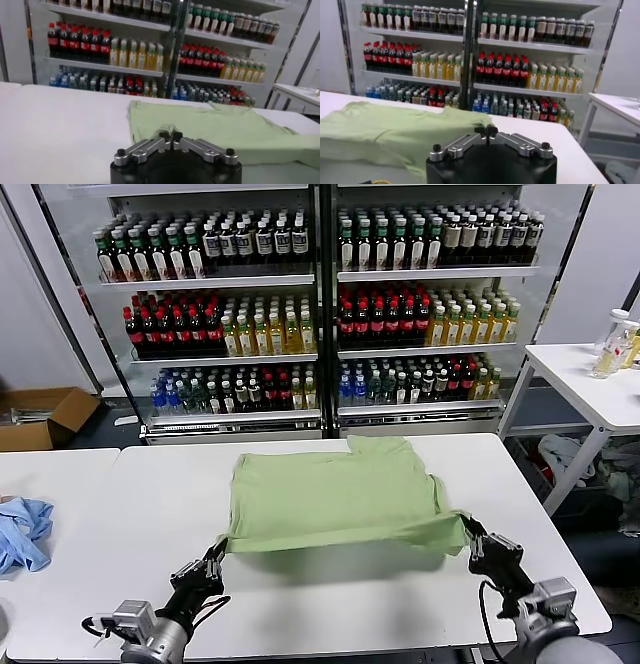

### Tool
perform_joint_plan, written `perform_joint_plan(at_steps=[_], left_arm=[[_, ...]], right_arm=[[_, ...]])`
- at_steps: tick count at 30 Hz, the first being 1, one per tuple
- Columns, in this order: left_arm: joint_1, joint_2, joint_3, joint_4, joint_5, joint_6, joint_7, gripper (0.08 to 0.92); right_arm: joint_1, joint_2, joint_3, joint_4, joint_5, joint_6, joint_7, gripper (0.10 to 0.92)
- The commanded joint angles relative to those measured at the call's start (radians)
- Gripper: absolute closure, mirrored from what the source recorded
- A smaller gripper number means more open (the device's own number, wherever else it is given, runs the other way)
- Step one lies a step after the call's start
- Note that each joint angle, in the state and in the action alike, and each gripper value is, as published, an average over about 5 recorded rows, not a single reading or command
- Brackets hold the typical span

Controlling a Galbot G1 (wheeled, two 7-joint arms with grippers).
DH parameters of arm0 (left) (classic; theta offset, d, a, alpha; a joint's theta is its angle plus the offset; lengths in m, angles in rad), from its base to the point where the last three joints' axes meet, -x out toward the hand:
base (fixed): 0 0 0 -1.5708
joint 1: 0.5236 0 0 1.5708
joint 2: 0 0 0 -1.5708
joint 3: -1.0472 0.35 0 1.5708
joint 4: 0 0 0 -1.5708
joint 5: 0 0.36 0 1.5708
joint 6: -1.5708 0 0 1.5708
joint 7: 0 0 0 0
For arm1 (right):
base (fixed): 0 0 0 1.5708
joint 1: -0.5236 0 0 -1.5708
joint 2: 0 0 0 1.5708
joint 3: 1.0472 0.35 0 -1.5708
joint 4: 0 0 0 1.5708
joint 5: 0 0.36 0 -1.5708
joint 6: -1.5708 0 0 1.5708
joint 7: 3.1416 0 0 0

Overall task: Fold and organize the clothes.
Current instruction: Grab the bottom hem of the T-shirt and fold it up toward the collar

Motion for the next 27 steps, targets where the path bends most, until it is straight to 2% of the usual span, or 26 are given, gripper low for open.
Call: perform_joint_plan(at_steps=[1, 16, 27], left_arm=[[-0.174, 0.021, 0.068, 0.225, 0.029, -0.022, -0.001, 0.919], [-0.368, -0.005, 0.134, 0.407, 0.082, -0.081, -0.031, 0.919], [-0.418, -0.011, 0.161, 0.477, 0.094, -0.087, -0.029, 0.919]], right_arm=[[0.223, -0.017, -0.146, -0.174, -0.02, 0.0, 0.0, 0.919], [0.347, 0.025, -0.271, -0.312, -0.076, 0.016, -0.01, 0.919], [0.374, 0.052, -0.3, -0.344, -0.092, 0.002, -0.013, 0.914]])
